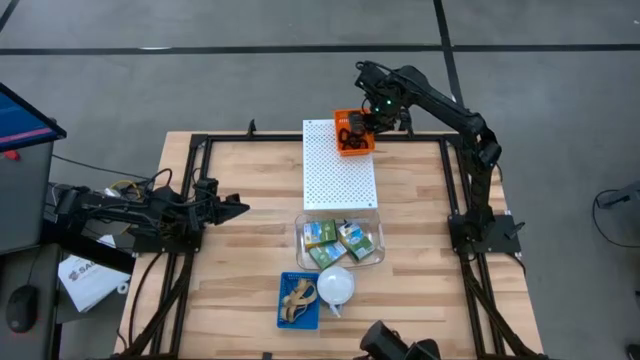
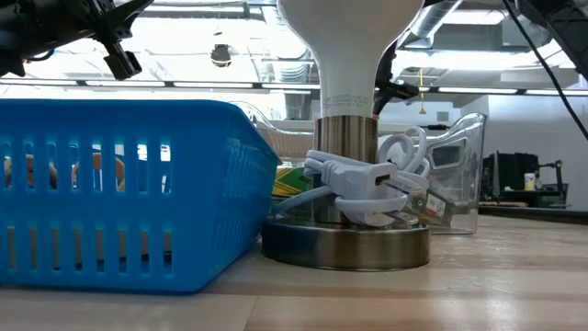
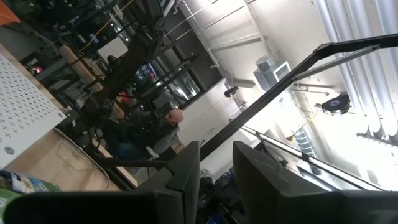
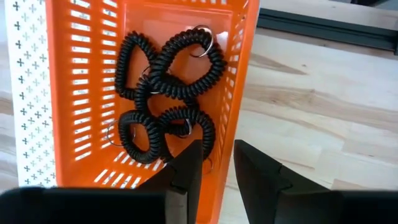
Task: Pick & Place Office Desk Supplies
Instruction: Put the blue bin with rubber bands on the shelf
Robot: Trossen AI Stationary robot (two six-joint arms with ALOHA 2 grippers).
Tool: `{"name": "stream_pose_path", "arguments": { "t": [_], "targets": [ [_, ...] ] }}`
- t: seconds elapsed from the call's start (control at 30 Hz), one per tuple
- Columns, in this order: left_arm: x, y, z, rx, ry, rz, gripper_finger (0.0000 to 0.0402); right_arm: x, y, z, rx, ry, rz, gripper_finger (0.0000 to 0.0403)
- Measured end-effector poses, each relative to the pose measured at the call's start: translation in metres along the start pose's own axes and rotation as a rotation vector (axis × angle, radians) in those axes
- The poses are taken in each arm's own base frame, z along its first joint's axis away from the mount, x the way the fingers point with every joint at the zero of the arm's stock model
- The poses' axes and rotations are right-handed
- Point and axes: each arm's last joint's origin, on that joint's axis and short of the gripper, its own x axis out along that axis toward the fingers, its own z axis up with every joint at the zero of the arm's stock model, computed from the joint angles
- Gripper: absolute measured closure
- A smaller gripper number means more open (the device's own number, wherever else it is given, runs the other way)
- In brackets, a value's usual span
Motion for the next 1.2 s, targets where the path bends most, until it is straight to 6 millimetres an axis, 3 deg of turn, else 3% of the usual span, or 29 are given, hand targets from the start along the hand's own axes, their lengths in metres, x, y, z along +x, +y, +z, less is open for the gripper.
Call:
{"name": "stream_pose_path", "arguments": {
  "t": [0.2, 0.37, 0.47, 0.57, 0.7, 0.8, 0.97, 1.07, 1.13, 1.2],
  "targets": [
    [0.000, 0.000, 0.000, -0.001, 0.001, 0.000, 0.0314, -0.013, -0.007, 0.004, 0.020, -0.053, 0.035, 0.0313],
    [0.000, 0.000, -0.001, -0.025, 0.029, -0.015, 0.0314, -0.061, -0.015, -0.003, -0.041, -0.230, 0.159, 0.0313],
    [0.002, -0.003, -0.010, -0.127, 0.193, -0.089, 0.0314, -0.101, -0.016, -0.030, -0.132, -0.319, 0.234, 0.0313],
    [0.003, -0.010, -0.026, -0.337, 0.404, -0.123, 0.0314, -0.135, -0.015, -0.063, -0.216, -0.380, 0.319, 0.0313],
    [0.004, -0.019, -0.057, -0.520, 0.652, 0.056, 0.0314, -0.175, -0.016, -0.107, -0.272, -0.492, 0.417, 0.0313],
    [0.005, -0.033, -0.078, -0.515, 0.802, 0.185, 0.0314, -0.198, -0.021, -0.136, -0.277, -0.580, 0.461, 0.0313],
    [0.021, -0.076, -0.103, -0.440, 0.767, 0.223, 0.0308, -0.223, -0.033, -0.169, -0.280, -0.641, 0.543, 0.0313],
    [0.040, -0.104, -0.107, -0.317, 0.641, 0.246, 0.0293, -0.230, -0.036, -0.181, -0.292, -0.656, 0.568, 0.0314],
    [0.052, -0.116, -0.112, -0.237, 0.599, 0.341, 0.0283, -0.231, -0.034, -0.186, -0.313, -0.654, 0.584, 0.0314],
    [0.060, -0.120, -0.123, -0.198, 0.669, 0.492, 0.0279, -0.231, -0.030, -0.190, -0.338, -0.645, 0.595, 0.0314]
  ]
}}
